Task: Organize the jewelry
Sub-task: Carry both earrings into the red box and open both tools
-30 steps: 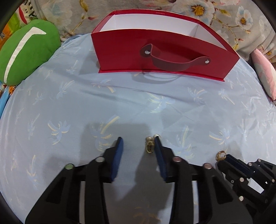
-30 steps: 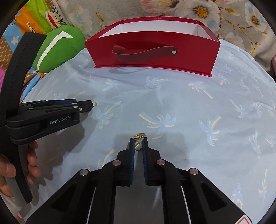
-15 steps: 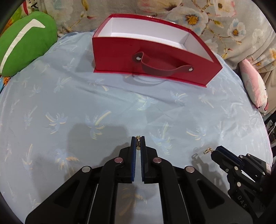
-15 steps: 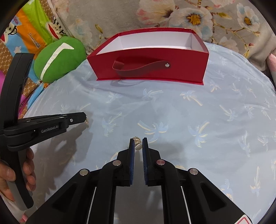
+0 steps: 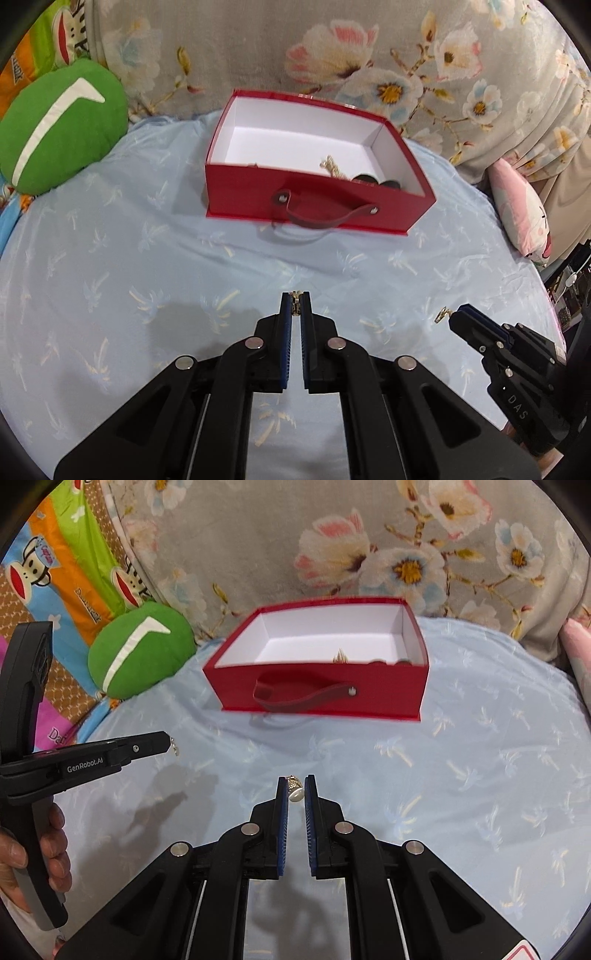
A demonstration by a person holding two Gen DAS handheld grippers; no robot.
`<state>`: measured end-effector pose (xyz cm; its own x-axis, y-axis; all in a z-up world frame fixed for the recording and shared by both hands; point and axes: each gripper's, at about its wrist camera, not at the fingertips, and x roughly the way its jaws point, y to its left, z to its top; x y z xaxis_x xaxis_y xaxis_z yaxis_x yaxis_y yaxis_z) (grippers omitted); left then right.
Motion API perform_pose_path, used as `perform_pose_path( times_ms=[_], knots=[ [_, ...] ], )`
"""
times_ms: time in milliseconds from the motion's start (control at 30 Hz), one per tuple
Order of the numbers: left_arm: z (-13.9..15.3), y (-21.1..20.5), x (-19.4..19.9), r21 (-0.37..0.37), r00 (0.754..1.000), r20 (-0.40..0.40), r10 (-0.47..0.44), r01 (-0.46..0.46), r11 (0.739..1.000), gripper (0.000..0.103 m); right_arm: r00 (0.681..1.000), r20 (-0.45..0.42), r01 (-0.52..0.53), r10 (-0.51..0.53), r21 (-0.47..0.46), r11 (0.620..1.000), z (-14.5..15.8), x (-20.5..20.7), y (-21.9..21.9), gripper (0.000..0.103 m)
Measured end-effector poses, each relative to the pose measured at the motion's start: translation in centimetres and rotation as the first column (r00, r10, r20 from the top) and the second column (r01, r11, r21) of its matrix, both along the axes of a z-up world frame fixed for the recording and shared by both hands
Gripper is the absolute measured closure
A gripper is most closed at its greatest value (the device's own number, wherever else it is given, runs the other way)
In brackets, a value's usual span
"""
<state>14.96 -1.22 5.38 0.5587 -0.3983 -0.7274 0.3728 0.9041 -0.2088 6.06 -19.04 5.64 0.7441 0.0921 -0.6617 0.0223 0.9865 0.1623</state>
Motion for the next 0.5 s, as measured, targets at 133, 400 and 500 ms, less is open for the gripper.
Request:
perform_pose_path(
  times_ms=[133, 400, 500],
  knots=[
    [2.5, 0.1, 0.3, -0.01, 0.999, 0.054, -0.006, 0.007, 1.0, 0.099, 0.998, 0.067, 0.001, 0.0, -0.014, 1.0, 2.9, 0.4, -0.6, 0.095],
    [7.5, -0.1, 2.7, -0.03, 0.984, 0.176, 0.001, 0.004, 1.0, 0.099, 0.976, 0.217, 0.004, 0.004, -0.035, 0.999, 9.2, 3.3, -2.5, 0.095],
    [9.4, -0.8, 4.4, -0.028, 0.973, 0.232, 0.008, -0.001, 1.0, 0.099, 0.965, 0.264, 0.015, 0.001, -0.06, 0.998, 11.2, 5.3, -3.3, 0.095]
  ],
)
